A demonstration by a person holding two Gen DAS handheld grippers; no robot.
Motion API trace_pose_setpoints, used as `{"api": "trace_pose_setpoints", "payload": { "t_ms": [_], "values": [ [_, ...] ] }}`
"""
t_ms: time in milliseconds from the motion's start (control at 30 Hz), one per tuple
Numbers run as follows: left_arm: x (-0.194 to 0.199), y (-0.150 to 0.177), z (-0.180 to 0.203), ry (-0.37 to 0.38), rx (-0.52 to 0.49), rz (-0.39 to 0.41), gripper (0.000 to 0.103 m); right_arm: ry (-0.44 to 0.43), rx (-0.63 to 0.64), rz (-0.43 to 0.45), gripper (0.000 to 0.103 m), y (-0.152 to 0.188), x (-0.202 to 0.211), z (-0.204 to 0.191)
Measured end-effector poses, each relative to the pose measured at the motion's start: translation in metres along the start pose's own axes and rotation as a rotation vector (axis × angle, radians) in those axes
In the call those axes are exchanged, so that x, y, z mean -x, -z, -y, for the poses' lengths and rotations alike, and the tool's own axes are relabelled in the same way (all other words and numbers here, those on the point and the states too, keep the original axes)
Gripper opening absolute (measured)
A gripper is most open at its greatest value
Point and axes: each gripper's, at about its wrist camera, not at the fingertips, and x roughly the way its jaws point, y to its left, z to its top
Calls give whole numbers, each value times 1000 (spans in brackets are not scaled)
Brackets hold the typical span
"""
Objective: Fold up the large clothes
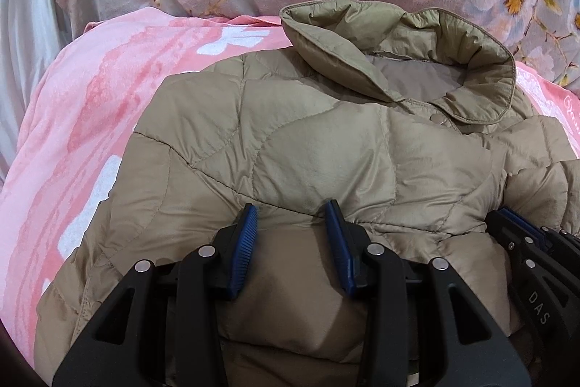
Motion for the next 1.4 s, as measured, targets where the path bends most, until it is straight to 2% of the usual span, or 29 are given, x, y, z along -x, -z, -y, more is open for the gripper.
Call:
{"api": "trace_pose_setpoints", "payload": {
  "t_ms": [133,200,233,333,367,467,500,533,567,600,667,733,800,967,1267,1333,1400],
  "values": [
    [1,0,-1,1,1,1,38,-17,-13,19,7,0,4,3],
    [2,0,-5,20,18,9,38,-32,-46,102,12,2,28,12],
    [3,0,-7,27,28,13,38,-30,-61,138,19,3,42,19],
    [9,1,-18,51,80,42,39,41,-139,202,52,7,79,54],
    [12,2,-23,54,111,63,41,57,-178,192,56,9,84,71],
    [16,3,-31,62,151,80,42,74,-270,126,56,13,81,108],
    [16,3,-30,59,147,78,43,61,-292,98,56,14,77,116],
    [16,2,-28,54,138,75,44,29,-303,65,49,14,70,122],
    [16,2,-27,51,133,77,45,10,-299,50,35,14,65,122],
    [17,2,-28,50,135,80,45,27,-278,45,28,11,62,120],
    [20,3,-32,51,156,91,45,81,-242,76,8,4,67,111],
    [20,5,-34,60,169,89,45,97,-234,123,4,-7,74,105],
    [17,4,-31,44,154,70,45,119,-230,130,3,-13,71,103],
    [11,3,-19,2,99,33,47,196,-175,57,3,-6,41,103],
    [2,2,-3,-58,14,-10,48,264,-113,10,7,0,23,93],
    [2,2,-5,-50,20,-9,48,255,-122,14,7,1,27,95],
    [7,1,-13,22,47,1,53,242,-155,15,7,5,43,99]
  ]
}}
